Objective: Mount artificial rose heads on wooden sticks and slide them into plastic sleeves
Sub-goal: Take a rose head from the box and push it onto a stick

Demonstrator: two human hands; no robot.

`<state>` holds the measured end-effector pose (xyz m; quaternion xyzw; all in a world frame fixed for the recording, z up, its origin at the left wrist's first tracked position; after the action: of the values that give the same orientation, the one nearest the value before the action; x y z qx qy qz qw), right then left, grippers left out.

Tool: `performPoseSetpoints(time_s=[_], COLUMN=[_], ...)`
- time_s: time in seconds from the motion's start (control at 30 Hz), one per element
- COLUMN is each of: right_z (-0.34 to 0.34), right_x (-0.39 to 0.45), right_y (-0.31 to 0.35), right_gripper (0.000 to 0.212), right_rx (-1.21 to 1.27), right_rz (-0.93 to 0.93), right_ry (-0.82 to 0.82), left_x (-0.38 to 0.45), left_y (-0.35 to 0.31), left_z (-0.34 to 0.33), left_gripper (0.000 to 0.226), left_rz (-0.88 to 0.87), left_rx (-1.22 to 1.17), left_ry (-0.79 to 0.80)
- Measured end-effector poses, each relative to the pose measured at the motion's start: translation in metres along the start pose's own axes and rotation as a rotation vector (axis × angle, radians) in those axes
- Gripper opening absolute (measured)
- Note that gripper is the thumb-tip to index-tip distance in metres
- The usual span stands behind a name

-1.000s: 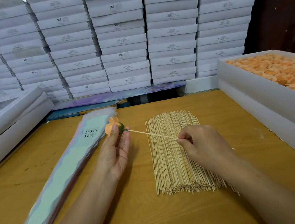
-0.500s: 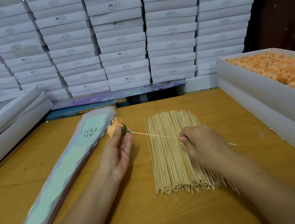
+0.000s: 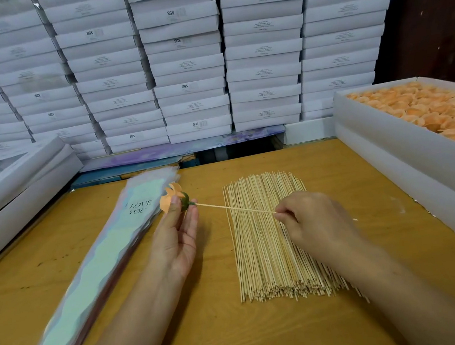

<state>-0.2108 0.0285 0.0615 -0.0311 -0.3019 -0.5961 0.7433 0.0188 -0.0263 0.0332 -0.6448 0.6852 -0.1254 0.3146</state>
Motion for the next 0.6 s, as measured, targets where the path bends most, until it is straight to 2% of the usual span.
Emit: performPoseSetpoints(time_s=[0.37, 0.6], right_z=[-0.0052, -0.0071], right_x=[0.0005, 0.0009], right_y=[-0.0047, -0.004], right_gripper=[0.023, 0.021], right_rx=[-0.076, -0.09], right_rz=[-0.032, -0.006], right_ry=[0.133, 0.218], left_x=[-0.0003, 0.0019], left_y=[0.0054, 0.0048], left_z=[-0.002, 0.0001], left_gripper=[0.018, 0.019], left_rz=[0.033, 0.031], left_rx=[0.004, -0.001], left_ry=[0.042, 0.054])
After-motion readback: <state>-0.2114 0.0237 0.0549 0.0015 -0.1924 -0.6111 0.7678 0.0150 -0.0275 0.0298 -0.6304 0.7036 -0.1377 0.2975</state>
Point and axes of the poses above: each hand's wrist, its own x-axis towards the middle knuckle, its own z-axis out of the back of the hand, y = z × x, the point moved 4 cm from there along x, towards the middle knuckle, and after that the axes turned 3 degrees about z, right-handed, at the moved point
